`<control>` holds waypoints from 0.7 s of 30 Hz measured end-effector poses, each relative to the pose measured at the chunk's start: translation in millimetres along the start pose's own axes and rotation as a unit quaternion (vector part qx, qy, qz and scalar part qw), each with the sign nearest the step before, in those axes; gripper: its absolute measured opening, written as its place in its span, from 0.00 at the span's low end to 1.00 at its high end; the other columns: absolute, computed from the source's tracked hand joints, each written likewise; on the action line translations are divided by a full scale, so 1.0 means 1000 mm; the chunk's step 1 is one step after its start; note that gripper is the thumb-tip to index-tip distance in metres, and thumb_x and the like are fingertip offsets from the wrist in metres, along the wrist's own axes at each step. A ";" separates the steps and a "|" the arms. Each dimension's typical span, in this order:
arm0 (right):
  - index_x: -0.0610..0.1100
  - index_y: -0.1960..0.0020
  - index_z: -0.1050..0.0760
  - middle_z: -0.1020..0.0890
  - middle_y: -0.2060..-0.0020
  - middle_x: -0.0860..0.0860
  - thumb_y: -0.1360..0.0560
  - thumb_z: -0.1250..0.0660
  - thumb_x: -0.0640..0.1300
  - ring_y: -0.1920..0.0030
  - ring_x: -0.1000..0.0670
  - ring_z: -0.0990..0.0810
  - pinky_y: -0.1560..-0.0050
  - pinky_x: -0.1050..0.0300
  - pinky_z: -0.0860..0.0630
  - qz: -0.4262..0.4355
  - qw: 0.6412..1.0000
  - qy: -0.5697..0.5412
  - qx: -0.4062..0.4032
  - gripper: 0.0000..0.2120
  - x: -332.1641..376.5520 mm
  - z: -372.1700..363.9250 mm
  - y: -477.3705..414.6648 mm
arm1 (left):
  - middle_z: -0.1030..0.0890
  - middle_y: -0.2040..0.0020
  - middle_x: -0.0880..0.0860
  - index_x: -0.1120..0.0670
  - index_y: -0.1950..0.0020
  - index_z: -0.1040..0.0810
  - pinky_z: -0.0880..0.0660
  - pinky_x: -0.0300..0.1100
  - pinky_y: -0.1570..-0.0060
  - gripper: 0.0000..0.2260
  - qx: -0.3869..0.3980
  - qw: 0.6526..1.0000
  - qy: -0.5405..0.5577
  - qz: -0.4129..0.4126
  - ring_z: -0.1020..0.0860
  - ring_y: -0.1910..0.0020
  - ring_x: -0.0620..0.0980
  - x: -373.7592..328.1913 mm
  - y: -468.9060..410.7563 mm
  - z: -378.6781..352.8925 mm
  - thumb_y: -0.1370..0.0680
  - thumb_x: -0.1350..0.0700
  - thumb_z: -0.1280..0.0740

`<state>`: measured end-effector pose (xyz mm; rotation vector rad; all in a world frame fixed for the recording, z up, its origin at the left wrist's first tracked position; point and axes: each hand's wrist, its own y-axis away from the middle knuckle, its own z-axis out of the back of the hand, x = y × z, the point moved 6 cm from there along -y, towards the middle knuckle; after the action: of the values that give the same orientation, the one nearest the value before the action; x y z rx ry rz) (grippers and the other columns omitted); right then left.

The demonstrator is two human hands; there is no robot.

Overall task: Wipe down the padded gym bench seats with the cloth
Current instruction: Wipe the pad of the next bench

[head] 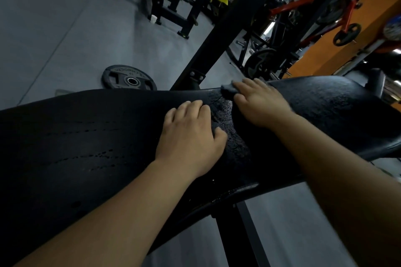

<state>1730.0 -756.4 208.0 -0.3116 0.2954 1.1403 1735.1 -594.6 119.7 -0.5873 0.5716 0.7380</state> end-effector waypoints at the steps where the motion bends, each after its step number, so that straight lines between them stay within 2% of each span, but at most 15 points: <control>1: 0.53 0.21 0.41 0.36 0.23 0.51 0.16 0.51 0.53 0.24 0.48 0.41 0.26 0.50 0.44 0.007 1.000 0.002 -0.004 0.24 0.015 -0.002 -0.003 | 0.41 0.20 0.52 0.53 0.23 0.38 0.50 0.53 0.22 0.27 -0.001 1.000 -0.001 -0.001 0.46 0.21 0.51 0.000 0.000 0.000 0.20 0.43 0.47; 3: 0.53 0.21 0.40 0.37 0.22 0.52 0.16 0.49 0.52 0.23 0.49 0.42 0.24 0.51 0.47 0.082 0.997 -0.010 -0.003 0.24 0.046 -0.008 0.012 | 0.39 0.21 0.52 0.54 0.24 0.37 0.49 0.52 0.22 0.26 -0.006 1.000 -0.002 -0.001 0.45 0.22 0.51 0.001 0.002 -0.001 0.20 0.44 0.46; 5: 0.53 0.20 0.43 0.43 0.20 0.55 0.15 0.48 0.52 0.21 0.52 0.48 0.24 0.59 0.57 0.151 0.988 -0.035 0.007 0.24 0.047 -0.007 0.042 | 0.37 0.22 0.52 0.54 0.25 0.35 0.48 0.52 0.22 0.25 -0.014 1.000 0.000 -0.002 0.43 0.22 0.51 0.001 0.001 0.001 0.20 0.45 0.45; 6: 0.53 0.19 0.44 0.45 0.20 0.55 0.15 0.48 0.52 0.20 0.53 0.51 0.25 0.62 0.60 0.153 0.987 -0.038 0.024 0.24 0.032 -0.004 0.048 | 0.38 0.22 0.52 0.54 0.25 0.35 0.49 0.51 0.22 0.25 -0.014 1.000 0.005 0.000 0.43 0.22 0.51 0.001 0.000 0.001 0.20 0.46 0.45; 7: 0.53 0.19 0.45 0.45 0.20 0.54 0.15 0.48 0.52 0.20 0.53 0.51 0.25 0.61 0.60 0.132 0.990 -0.035 0.035 0.24 0.014 -0.003 0.044 | 0.38 0.21 0.52 0.55 0.24 0.36 0.49 0.51 0.22 0.25 -0.013 1.000 0.008 0.001 0.44 0.22 0.51 0.001 0.001 0.001 0.20 0.46 0.45; 10: 0.54 0.20 0.43 0.41 0.21 0.52 0.16 0.50 0.53 0.21 0.50 0.45 0.24 0.51 0.48 0.023 1.000 -0.003 0.010 0.24 -0.006 -0.002 0.013 | 0.39 0.21 0.52 0.55 0.23 0.37 0.49 0.52 0.22 0.26 -0.008 1.000 0.007 -0.002 0.44 0.22 0.51 0.002 0.000 0.000 0.19 0.47 0.46; 12: 0.53 0.20 0.43 0.40 0.21 0.52 0.17 0.50 0.53 0.22 0.49 0.43 0.25 0.50 0.46 0.043 0.999 0.004 -0.003 0.25 0.026 -0.005 0.016 | 0.39 0.21 0.53 0.55 0.23 0.37 0.48 0.52 0.22 0.26 -0.005 1.000 0.002 0.002 0.44 0.22 0.51 0.003 0.001 0.000 0.20 0.47 0.46; 15: 0.53 0.19 0.46 0.45 0.19 0.53 0.15 0.49 0.51 0.20 0.51 0.50 0.25 0.59 0.57 0.158 0.987 -0.017 0.006 0.25 0.049 -0.003 0.075 | 0.40 0.21 0.53 0.55 0.24 0.37 0.47 0.52 0.23 0.25 0.004 1.000 -0.018 -0.001 0.44 0.22 0.52 0.000 0.002 0.000 0.19 0.48 0.46; 16: 0.54 0.19 0.47 0.48 0.19 0.54 0.15 0.49 0.52 0.20 0.53 0.52 0.26 0.61 0.59 0.165 0.985 -0.032 0.024 0.25 0.038 0.000 0.090 | 0.40 0.21 0.53 0.55 0.23 0.38 0.47 0.52 0.23 0.25 0.011 1.000 -0.025 -0.006 0.45 0.21 0.52 0.000 0.003 0.000 0.19 0.48 0.47; 18: 0.55 0.19 0.47 0.48 0.19 0.54 0.15 0.49 0.52 0.20 0.53 0.53 0.25 0.61 0.59 0.120 0.991 -0.038 0.053 0.25 0.005 0.003 0.089 | 0.43 0.20 0.53 0.55 0.22 0.40 0.48 0.51 0.22 0.25 0.027 0.999 -0.035 -0.019 0.46 0.21 0.51 0.003 0.007 0.001 0.17 0.48 0.49; 20: 0.53 0.19 0.45 0.45 0.19 0.51 0.16 0.50 0.52 0.20 0.50 0.49 0.22 0.54 0.52 0.048 0.998 -0.015 0.032 0.25 -0.009 0.002 0.069 | 0.43 0.19 0.52 0.54 0.21 0.42 0.49 0.50 0.22 0.25 0.034 0.998 -0.045 -0.026 0.47 0.21 0.50 0.004 0.013 0.001 0.17 0.47 0.50; 21: 0.53 0.20 0.44 0.43 0.20 0.50 0.17 0.52 0.54 0.21 0.48 0.47 0.23 0.51 0.48 0.038 0.999 -0.004 0.019 0.26 0.001 0.002 0.063 | 0.43 0.19 0.51 0.53 0.21 0.42 0.49 0.50 0.22 0.25 0.029 0.998 -0.053 -0.022 0.47 0.21 0.50 0.005 0.017 0.002 0.17 0.47 0.50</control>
<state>1672.1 -730.7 203.4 -0.2643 0.3233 1.2091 1725.9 -580.7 113.0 -0.5020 0.4791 0.7043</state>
